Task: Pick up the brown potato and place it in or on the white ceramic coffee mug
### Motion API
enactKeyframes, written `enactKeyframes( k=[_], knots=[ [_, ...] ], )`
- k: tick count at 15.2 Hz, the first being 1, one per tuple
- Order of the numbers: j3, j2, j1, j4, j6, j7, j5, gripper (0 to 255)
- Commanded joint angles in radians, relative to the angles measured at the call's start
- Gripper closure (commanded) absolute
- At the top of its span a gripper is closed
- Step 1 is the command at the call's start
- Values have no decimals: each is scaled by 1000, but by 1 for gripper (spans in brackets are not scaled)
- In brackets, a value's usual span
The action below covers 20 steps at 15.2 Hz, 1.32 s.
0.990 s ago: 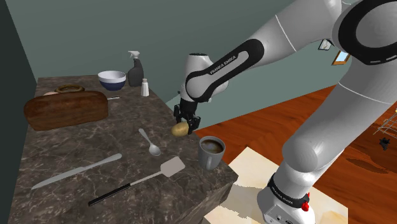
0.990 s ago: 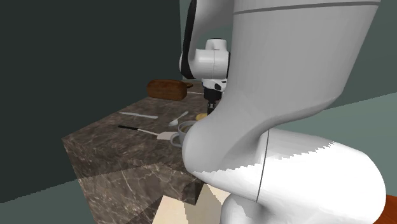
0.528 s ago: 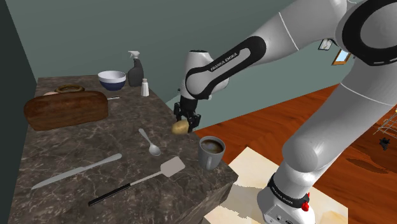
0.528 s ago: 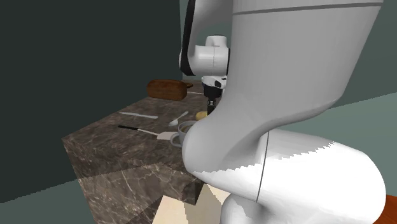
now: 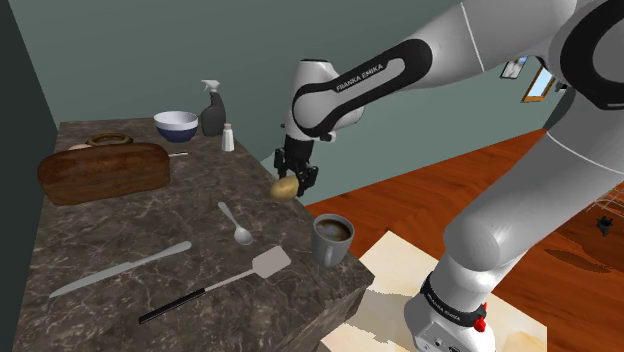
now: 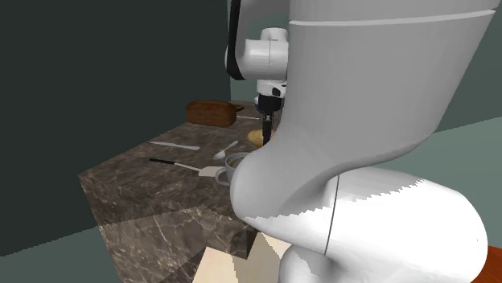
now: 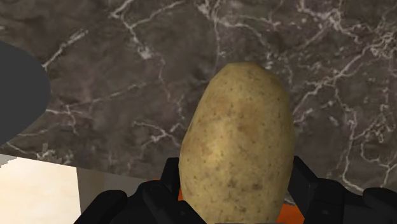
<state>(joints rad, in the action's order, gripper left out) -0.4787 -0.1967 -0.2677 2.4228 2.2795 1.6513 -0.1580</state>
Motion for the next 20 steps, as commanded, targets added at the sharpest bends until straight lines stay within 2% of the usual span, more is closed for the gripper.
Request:
enactKeyframes(
  k=[1,20],
  knots=[
    [4,-19,1,-12,-31,-5,-6,255],
    [43,-124,2,-184,-302,-19,-22,255]
  ],
)
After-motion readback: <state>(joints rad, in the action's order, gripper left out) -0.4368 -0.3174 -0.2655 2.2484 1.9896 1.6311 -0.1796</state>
